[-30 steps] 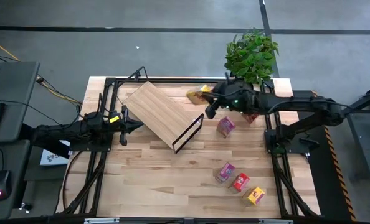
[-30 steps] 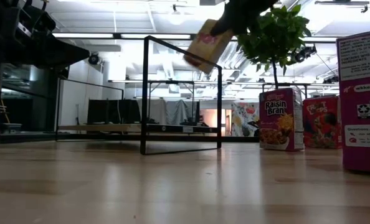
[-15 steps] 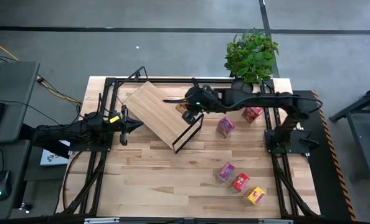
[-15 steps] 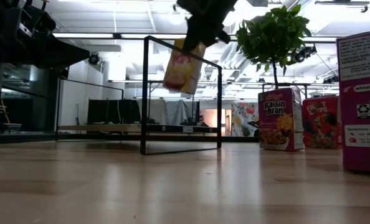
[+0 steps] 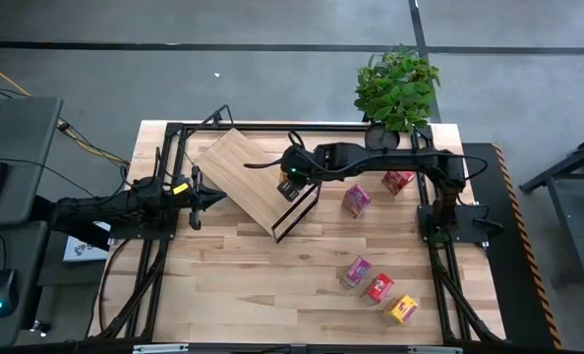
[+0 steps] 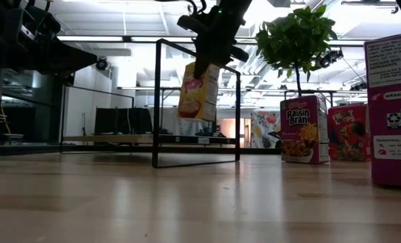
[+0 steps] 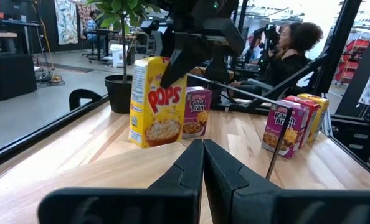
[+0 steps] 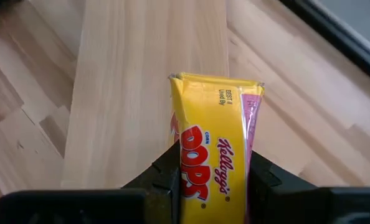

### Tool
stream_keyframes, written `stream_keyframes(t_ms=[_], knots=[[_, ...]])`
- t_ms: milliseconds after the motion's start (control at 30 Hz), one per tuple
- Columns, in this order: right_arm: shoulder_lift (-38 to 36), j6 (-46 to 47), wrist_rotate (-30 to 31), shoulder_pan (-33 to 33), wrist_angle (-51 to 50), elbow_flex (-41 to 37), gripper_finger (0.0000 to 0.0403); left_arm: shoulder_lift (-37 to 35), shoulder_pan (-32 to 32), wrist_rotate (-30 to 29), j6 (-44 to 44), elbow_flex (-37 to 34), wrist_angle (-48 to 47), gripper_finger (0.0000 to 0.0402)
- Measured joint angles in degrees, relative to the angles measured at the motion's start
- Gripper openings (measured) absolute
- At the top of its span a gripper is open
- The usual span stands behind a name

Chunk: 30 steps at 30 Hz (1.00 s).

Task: Stack cereal on shelf
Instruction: Put the top yellow cereal box on the shelf

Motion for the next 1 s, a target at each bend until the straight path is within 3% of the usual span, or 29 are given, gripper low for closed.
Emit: stream_keyframes(t_ms=[567, 767, 1000], knots=[[2.3, 2.0, 0.2, 1.4, -0.6, 0.0, 0.0094, 0.0, 0.0, 0.0, 0.0, 0.0, 0.0, 0.0003], [2.3, 2.0, 3.2, 1.4, -0.6, -0.1, 0.0137, 0.0, 0.0, 0.0, 0.0, 0.0, 0.0, 0.0003], [2.5, 3.1, 0.5, 1.4, -0.6, -0.1, 0.0187, 0.0, 0.0, 0.0, 0.0, 0.0, 0.0, 0.0003]])
